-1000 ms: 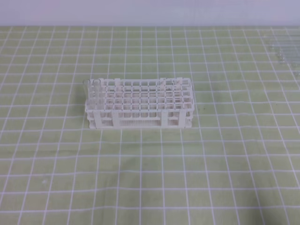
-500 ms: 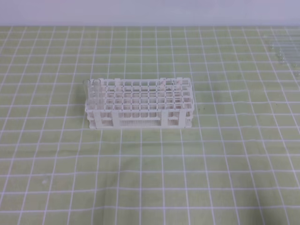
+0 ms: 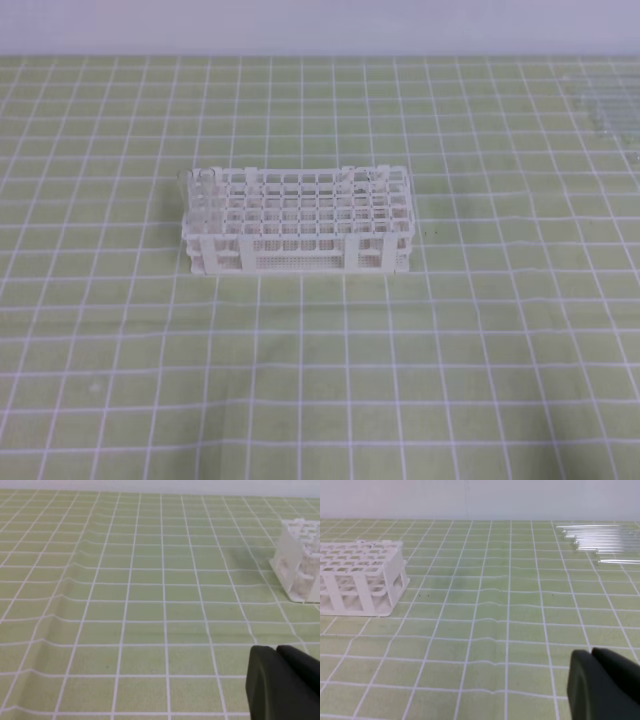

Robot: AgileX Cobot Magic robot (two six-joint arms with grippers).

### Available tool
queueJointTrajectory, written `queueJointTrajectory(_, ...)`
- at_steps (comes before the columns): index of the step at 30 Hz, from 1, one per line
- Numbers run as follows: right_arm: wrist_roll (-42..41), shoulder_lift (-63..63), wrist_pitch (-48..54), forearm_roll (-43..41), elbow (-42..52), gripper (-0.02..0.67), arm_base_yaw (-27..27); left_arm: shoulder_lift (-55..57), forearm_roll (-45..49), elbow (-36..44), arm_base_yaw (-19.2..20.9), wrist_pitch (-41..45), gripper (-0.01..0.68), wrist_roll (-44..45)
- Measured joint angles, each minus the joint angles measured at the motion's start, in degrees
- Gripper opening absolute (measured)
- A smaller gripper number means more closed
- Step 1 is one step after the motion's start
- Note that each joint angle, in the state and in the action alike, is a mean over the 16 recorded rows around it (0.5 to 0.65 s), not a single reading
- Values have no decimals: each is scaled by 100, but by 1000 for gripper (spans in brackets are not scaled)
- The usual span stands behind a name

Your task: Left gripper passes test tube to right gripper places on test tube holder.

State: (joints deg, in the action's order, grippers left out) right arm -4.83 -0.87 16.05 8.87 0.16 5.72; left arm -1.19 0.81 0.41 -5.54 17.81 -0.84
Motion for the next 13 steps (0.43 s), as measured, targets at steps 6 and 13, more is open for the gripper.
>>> queueJointTrajectory(6, 0, 0, 0, 0, 0, -18, 0, 36, 139, -15, 1, 59, -2, -11)
queueJointTrajectory(13, 0, 0, 0, 0, 0, -18, 0, 75, 136, -32, 3, 78, -2, -19)
